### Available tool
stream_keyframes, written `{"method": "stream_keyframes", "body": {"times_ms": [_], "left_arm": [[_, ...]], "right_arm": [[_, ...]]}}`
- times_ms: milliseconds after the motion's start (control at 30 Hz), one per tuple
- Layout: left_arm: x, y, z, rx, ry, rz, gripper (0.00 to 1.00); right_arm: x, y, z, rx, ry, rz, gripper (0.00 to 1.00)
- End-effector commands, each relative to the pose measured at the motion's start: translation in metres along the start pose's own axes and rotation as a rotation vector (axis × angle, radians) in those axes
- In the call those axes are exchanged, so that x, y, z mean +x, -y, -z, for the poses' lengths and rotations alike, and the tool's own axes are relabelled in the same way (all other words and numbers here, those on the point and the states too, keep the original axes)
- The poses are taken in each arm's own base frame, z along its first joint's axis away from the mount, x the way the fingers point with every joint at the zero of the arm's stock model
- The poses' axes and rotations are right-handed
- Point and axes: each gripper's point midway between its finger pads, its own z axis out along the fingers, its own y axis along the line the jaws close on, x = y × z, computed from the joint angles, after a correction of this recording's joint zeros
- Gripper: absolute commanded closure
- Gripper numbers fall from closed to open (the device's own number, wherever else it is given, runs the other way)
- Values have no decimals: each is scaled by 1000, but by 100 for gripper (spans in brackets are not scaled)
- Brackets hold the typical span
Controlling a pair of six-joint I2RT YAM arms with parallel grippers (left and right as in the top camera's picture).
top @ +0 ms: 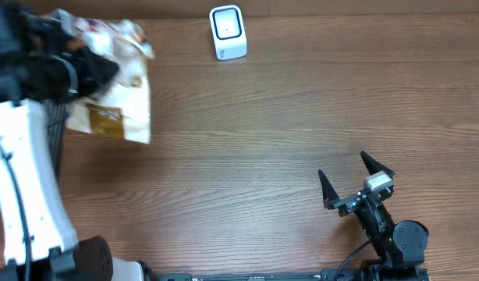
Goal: Scan the item barcode
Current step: 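Carry the bean bag to the table centre and release it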
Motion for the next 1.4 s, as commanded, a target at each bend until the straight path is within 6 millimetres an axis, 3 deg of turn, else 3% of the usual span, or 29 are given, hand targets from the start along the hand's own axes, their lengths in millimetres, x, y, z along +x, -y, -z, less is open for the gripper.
{"method": "stream_keyframes", "body": {"times_ms": [0,167,300,433,567,900,1133,1367], "left_arm": [[29,-16,-44,-104,-135,-25,96],[70,-29,-101,-153,-276,-29,96],[91,-38,-133,-158,-316,4,93],[100,-41,-154,-142,-297,89,93],[109,-30,-176,-54,-285,161,89],[150,-31,-215,-24,-295,260,87],[154,6,-224,68,-293,220,89],[171,60,-237,88,-276,216,86]], "right_arm": [[2,-1,0,-4,6,-5,0],[2,-1,0,-4,6,-5,0],[2,-1,0,-4,6,-5,0],[2,-1,0,-4,6,-5,0],[2,-1,0,-4,6,-5,0],[2,-1,0,-4,6,-5,0],[2,-1,0,-4,6,-5,0],[2,-1,0,-4,6,-5,0]]}}
